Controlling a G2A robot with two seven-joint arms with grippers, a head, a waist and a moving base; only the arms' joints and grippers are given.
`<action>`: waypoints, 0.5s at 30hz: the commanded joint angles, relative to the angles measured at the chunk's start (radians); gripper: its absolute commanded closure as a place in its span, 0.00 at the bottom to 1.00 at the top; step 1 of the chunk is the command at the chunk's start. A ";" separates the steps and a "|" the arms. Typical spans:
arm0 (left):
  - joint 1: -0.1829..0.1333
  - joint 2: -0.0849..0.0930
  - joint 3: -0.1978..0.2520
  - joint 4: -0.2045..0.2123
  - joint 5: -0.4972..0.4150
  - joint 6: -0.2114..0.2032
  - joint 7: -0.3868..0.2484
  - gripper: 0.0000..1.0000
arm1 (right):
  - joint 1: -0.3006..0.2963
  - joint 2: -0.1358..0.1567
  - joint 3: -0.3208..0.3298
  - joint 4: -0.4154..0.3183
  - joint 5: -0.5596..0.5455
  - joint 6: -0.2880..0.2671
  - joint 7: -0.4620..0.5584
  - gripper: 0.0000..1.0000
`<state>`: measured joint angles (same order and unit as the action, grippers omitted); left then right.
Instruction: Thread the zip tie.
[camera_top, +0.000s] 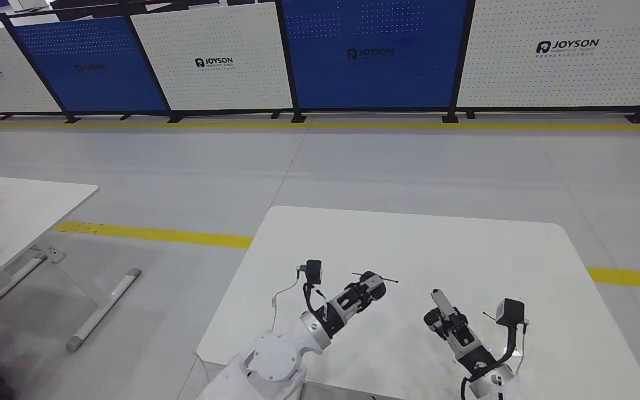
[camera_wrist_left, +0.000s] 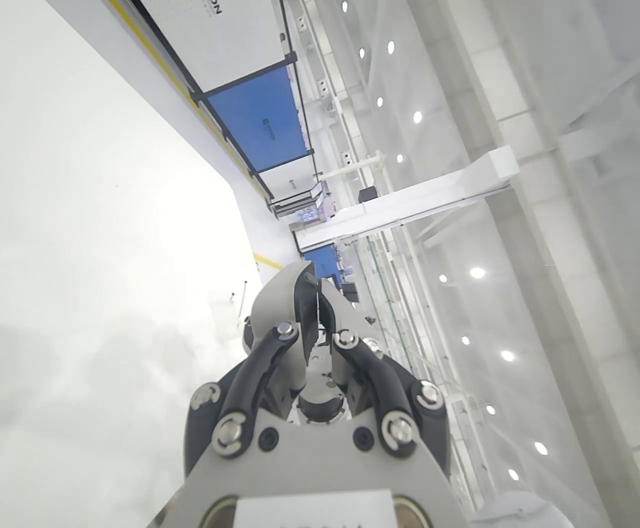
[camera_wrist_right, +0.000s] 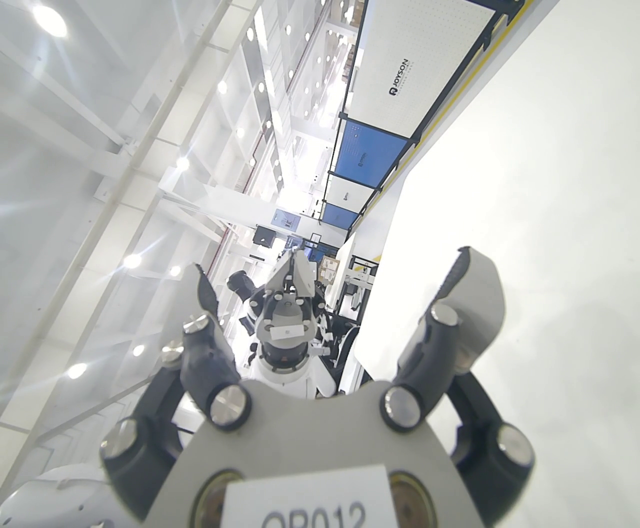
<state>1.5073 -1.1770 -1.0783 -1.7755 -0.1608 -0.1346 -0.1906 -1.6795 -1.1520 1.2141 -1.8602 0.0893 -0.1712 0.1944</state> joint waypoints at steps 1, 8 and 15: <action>-0.001 0.004 -0.009 0.001 0.031 0.039 -0.023 1.00 | 0.000 0.000 0.000 0.000 0.000 0.000 0.000 0.00; 0.007 0.018 -0.038 0.006 0.081 0.118 -0.101 1.00 | 0.000 0.000 0.000 0.000 0.000 0.000 0.000 0.00; 0.007 0.018 -0.038 0.006 0.081 0.118 -0.101 1.00 | 0.000 0.000 0.000 0.000 0.000 0.000 0.000 0.00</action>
<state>1.5138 -1.1592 -1.1161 -1.7690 -0.0801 -0.0165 -0.2914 -1.6795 -1.1520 1.2141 -1.8602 0.0893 -0.1712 0.1944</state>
